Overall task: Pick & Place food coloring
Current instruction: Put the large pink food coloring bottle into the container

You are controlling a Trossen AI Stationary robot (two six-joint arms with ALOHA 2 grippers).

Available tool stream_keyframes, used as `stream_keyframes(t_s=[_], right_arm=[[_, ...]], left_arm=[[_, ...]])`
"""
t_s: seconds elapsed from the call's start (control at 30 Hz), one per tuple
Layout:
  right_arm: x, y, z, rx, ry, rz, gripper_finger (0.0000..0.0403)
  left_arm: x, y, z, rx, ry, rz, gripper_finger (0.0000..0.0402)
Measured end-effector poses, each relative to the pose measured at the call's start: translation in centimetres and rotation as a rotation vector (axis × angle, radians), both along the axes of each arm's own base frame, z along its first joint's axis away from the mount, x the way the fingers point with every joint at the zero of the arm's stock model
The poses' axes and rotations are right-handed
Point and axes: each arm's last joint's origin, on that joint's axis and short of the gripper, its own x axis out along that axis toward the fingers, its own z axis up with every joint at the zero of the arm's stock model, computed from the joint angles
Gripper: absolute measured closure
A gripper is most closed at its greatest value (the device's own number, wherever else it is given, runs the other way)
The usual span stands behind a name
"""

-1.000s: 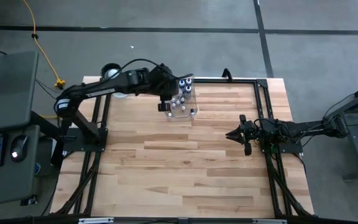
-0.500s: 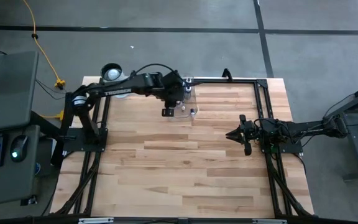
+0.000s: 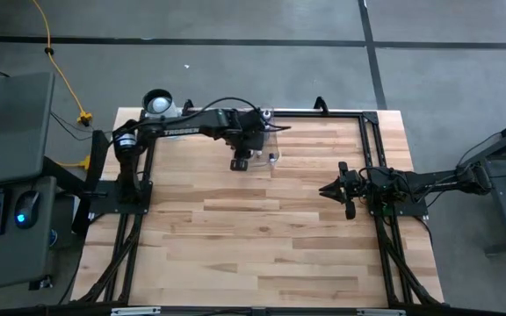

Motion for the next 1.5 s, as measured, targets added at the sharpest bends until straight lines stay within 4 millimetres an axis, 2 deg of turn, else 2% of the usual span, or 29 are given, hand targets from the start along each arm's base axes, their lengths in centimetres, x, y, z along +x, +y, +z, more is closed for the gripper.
stream_keyframes(t_s=[0.2, 0.5, 1.03, 1.3, 1.37, 1.5], right_arm=[[0.0, 0.0, 0.0, 0.000, 0.000, 0.000, 0.0350], [0.0, 0.0, 0.0, 0.000, 0.000, 0.000, 0.0351], [0.0, 0.0, 0.0, 0.000, 0.000, 0.000, 0.0348], [0.0, 0.0, 0.0, 0.000, 0.000, 0.000, 0.0352], [0.0, 0.0, 0.0, 0.000, 0.000, 0.000, 0.0350], [0.0, 0.0, 0.0, 0.000, 0.000, 0.000, 0.0351]], left_arm=[[0.0, 0.0, -0.8, -0.014, -0.001, -0.006, 0.0304], [0.2, -0.1, -0.7, -0.038, -0.033, -0.020, 0.0304], [0.6, 1.1, -2.1, -0.085, -0.032, -0.005, 0.0304], [0.6, 1.1, -2.0, -0.073, -0.033, 0.016, 0.0304], [0.6, 1.1, -2.0, -0.063, -0.027, 0.026, 0.0288], [0.5, 1.2, -2.0, -0.030, -0.018, 0.044, 0.0230]])
